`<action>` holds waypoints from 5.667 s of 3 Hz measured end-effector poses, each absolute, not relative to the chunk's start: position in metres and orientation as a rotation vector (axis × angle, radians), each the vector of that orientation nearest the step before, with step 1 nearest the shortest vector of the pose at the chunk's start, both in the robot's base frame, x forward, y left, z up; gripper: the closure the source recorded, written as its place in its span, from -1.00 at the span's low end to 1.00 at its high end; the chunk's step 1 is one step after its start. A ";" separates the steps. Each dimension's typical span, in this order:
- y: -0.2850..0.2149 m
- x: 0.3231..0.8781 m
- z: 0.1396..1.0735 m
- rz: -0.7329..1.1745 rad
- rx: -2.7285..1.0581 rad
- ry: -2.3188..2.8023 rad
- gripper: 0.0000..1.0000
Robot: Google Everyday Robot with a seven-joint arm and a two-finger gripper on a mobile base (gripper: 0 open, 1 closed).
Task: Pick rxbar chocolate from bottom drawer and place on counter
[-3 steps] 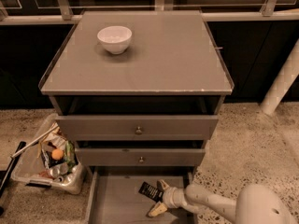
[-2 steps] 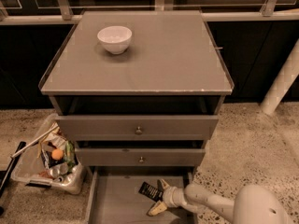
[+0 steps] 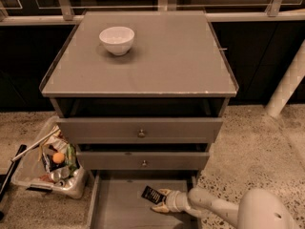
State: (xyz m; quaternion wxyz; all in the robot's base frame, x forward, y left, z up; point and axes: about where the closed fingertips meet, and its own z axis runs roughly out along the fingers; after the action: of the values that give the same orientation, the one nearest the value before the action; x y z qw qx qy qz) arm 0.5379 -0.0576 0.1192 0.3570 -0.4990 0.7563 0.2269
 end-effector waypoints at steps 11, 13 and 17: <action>-0.038 0.503 0.110 0.638 -1.369 1.960 -1.00; -0.020 0.501 0.086 0.567 -1.426 1.939 -1.00; -0.020 0.501 0.086 0.567 -1.426 1.939 0.31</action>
Offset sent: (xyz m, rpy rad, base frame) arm 0.0000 0.0000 0.0000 0.0000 0.0000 0.0000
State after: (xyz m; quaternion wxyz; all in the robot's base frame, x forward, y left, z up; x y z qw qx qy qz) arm 0.5011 -0.0201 0.0863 0.3283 -0.5448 0.7407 0.2164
